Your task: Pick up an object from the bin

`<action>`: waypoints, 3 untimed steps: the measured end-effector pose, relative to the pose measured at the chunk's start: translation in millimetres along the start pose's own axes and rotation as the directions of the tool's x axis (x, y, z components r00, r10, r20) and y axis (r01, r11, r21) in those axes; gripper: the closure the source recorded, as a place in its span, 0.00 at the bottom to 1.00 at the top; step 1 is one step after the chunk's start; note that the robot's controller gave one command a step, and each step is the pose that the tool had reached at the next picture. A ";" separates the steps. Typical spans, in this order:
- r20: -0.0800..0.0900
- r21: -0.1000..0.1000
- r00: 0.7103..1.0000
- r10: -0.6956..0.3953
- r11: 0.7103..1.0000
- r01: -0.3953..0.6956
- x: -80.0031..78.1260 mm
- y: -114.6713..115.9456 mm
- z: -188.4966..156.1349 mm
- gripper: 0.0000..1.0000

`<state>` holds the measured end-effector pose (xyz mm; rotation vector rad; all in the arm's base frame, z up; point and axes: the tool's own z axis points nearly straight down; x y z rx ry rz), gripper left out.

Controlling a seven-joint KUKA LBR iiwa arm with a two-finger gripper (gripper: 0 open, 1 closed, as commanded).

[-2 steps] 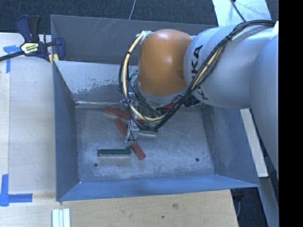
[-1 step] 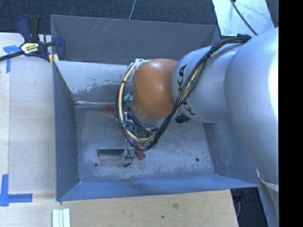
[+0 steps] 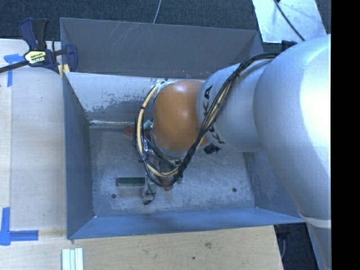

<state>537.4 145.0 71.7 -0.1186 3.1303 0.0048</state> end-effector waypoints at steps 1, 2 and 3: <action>0.001 -0.001 1.000 0.026 1.000 -0.026 -1.8 -3.1 -0.1 0.00; 0.000 0.000 1.000 0.003 1.000 -0.003 -1.9 -0.6 -0.9 0.00; 0.000 -0.001 1.000 0.026 1.000 -0.026 -3.2 -2.5 -0.8 1.00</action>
Offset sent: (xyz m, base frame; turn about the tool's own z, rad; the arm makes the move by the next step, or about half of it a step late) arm 0.0000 0.0000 0.0000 0.0000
